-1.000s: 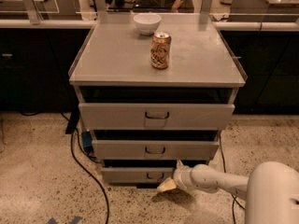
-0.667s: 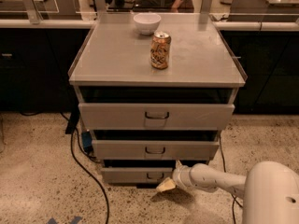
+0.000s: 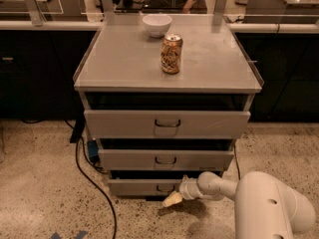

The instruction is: Open bottom drawer

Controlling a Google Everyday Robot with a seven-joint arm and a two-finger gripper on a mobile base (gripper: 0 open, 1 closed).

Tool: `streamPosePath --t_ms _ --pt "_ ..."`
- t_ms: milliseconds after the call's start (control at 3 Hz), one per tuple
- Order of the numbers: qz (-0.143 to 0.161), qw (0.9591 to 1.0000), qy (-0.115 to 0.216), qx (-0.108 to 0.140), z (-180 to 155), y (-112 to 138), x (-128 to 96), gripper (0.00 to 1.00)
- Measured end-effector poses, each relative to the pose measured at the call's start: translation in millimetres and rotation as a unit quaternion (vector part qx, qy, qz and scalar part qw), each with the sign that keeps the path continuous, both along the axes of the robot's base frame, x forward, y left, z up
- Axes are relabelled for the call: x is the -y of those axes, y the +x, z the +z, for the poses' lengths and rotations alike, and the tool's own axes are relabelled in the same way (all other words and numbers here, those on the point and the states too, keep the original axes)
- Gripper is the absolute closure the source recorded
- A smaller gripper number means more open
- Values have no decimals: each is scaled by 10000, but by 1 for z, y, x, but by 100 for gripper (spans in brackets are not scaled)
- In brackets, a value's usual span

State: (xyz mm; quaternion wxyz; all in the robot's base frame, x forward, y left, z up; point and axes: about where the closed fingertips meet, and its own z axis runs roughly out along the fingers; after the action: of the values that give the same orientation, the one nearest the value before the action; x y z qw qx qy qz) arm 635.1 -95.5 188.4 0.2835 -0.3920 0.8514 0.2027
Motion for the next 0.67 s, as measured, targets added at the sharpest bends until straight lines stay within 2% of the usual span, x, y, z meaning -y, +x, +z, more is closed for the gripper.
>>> streamPosePath --t_ms 333,667 --pt "1 10000 1 -3 0 0 0 0" --pt "86 9997 47 -230 -2 -20 -6 0"
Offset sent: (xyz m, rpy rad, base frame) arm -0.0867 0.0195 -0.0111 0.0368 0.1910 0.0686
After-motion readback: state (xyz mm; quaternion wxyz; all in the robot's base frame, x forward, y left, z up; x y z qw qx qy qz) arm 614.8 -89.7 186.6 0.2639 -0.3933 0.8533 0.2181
